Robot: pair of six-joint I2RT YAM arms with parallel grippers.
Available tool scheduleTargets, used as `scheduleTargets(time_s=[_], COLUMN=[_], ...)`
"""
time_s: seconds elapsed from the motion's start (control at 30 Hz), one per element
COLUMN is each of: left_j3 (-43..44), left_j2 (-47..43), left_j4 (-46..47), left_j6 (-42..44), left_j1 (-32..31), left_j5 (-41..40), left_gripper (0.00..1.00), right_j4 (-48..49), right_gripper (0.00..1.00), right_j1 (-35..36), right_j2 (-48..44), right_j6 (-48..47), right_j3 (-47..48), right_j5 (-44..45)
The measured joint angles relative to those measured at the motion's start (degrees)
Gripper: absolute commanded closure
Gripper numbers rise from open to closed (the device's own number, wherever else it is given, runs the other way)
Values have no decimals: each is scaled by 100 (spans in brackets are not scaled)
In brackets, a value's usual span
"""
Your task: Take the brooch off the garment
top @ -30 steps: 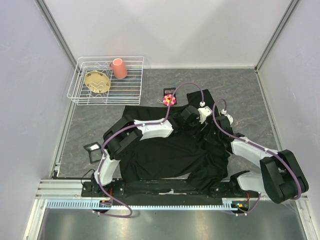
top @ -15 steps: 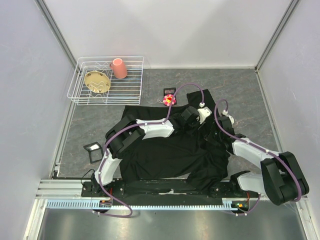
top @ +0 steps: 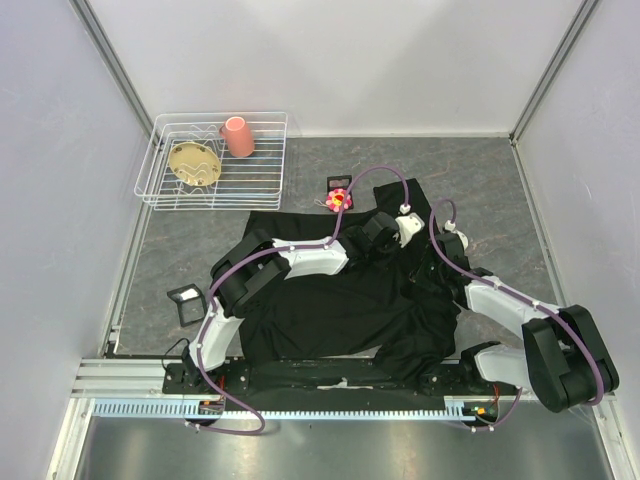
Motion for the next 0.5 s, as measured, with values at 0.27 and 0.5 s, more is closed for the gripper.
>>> scheduleTargets(time_s=[0.27,0.5], left_j3=[-7,-125], left_j2=[-13,-136], left_j4=[76,72], left_j6=[-4,-107], left_j1=[11,138], left_j5=[87,409], left_gripper=[91,94], right_j4=[-129,-306], right_gripper=[76,70], right_j1=[-4,-15], right_j2=[-96,-164], right_j6=[-282,-627], right_j3=[4,129], right_j5=[-157,-310])
